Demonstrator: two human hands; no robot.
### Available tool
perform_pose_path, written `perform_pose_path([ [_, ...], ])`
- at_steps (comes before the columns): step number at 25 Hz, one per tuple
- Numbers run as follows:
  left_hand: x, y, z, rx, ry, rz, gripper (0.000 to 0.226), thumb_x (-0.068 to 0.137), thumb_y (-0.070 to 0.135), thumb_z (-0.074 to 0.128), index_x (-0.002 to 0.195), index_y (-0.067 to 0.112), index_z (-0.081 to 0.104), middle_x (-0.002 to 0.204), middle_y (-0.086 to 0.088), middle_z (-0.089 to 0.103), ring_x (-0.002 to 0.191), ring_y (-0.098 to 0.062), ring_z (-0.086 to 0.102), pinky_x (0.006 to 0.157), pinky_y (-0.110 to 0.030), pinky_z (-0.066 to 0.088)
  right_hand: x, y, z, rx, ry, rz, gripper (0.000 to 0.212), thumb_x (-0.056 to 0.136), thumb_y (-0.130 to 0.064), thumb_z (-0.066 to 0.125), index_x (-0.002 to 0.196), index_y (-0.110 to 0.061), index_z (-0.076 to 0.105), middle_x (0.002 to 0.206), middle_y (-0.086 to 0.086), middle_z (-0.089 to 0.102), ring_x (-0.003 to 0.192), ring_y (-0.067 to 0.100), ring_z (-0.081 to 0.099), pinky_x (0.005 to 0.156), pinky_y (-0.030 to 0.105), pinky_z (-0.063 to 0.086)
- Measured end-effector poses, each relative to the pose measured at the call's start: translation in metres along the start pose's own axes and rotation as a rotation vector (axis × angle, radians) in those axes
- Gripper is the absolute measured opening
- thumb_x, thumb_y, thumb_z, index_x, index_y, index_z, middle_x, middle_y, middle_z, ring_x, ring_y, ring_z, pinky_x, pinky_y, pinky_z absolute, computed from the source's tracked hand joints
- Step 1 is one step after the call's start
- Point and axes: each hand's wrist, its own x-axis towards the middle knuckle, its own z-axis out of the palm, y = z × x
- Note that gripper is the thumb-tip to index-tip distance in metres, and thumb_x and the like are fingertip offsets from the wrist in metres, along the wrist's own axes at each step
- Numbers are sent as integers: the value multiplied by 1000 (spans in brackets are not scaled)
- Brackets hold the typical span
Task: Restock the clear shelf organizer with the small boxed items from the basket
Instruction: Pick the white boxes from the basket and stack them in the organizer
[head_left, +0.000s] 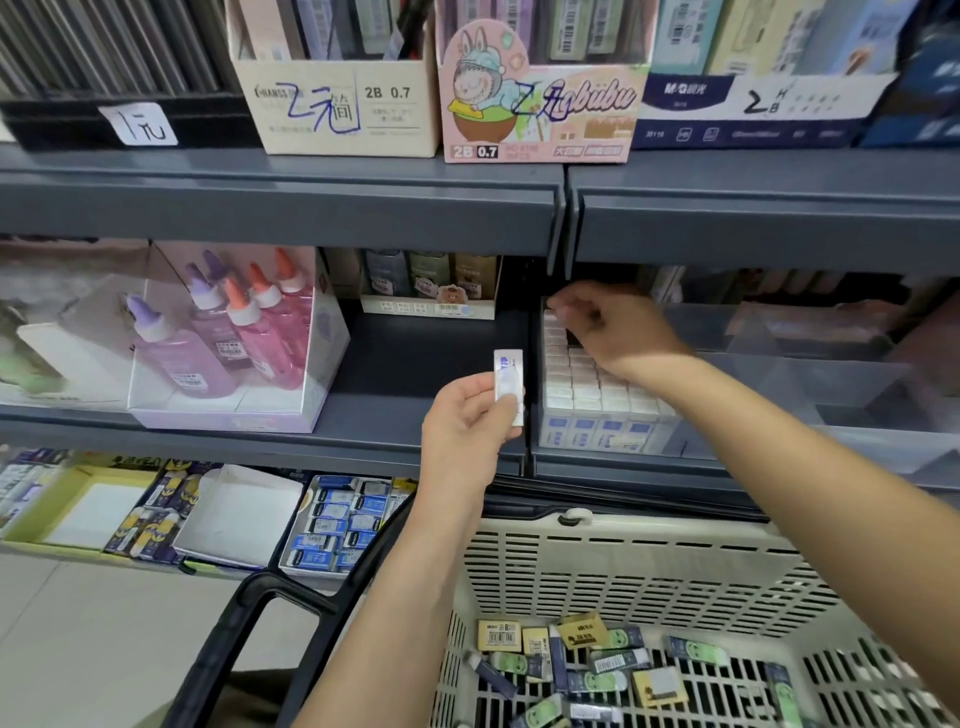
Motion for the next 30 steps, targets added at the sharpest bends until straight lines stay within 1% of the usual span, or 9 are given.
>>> perform_pose_path([
  [4, -2, 3, 1, -113, 24, -2, 22, 88, 11, 62, 108, 18, 57, 81, 4, 73, 70, -9, 66, 60, -19, 51, -45, -26, -10, 75, -86, -281, 25, 80, -30, 66, 105, -29, 65, 99, -12, 58, 88, 3, 56, 81, 10, 40],
  [8, -4, 5, 2, -121, -5, -9, 18, 92, 14, 55, 106, 19, 64, 95, -6, 71, 75, -14, 62, 58, -21, 49, -71, -29, -7, -172, -171, -439, 40, 81, -32, 66, 119, -22, 59, 123, -4, 54, 110, 15, 54, 86, 35, 49],
  [11, -5, 7, 5, -131, -24, -15, 22, 95, 17, 49, 97, 17, 71, 98, -8, 72, 82, -15, 65, 58, -21, 49, -70, -31, -10, -146, -52, -471, 27, 84, -25, 64, 109, -12, 65, 110, 3, 62, 95, 22, 61, 73, 42, 53],
  [14, -6, 7, 6, -90, -48, 40, 23, 96, 14, 47, 99, 18, 69, 94, -4, 73, 84, -13, 66, 62, -21, 50, -71, -30, -11, -196, -7, -522, 23, 86, -23, 59, 108, -17, 63, 93, -1, 66, 74, 18, 62, 60, 37, 53],
  [17, -9, 5, 6, 76, -59, 82, 23, 95, 15, 49, 100, 31, 65, 98, 9, 70, 91, -3, 64, 66, -18, 51, -52, -22, -17, -153, 44, -278, 25, 87, -31, 54, 111, -26, 59, 83, -5, 66, 60, 8, 56, 63, 28, 51],
  [20, -10, 2, 9, 228, -77, 51, 20, 94, 18, 52, 104, 33, 61, 104, 19, 63, 96, 4, 60, 84, -23, 52, -9, 1, -22, -34, 147, -50, 16, 87, -23, 57, 100, -15, 62, 84, -2, 65, 78, 16, 63, 76, 23, 45],
  [23, -12, 1, 12, 296, -114, 18, 20, 93, 20, 52, 108, 31, 59, 104, 21, 60, 97, 6, 57, 94, -30, 49, 16, 19, -14, -78, 118, -52, 11, 88, -21, 55, 84, -13, 59, 80, 3, 64, 80, 22, 63, 75, 22, 40],
  [26, -12, -1, 13, 341, -135, 3, 19, 93, 20, 52, 106, 33, 58, 101, 21, 61, 94, 5, 57, 92, -31, 50, 22, 26, 0, -95, 63, -131, 23, 89, -19, 57, 109, -8, 59, 94, 11, 67, 88, 26, 63, 78, 24, 41],
  [30, -10, -2, 13, 355, -136, -11, 19, 93, 20, 53, 103, 35, 58, 100, 19, 61, 94, 2, 57, 90, -30, 51, 29, 28, 12, -122, -33, -70, 29, 93, -23, 50, 118, -10, 56, 110, 12, 64, 99, 29, 59, 78, 24, 38],
])
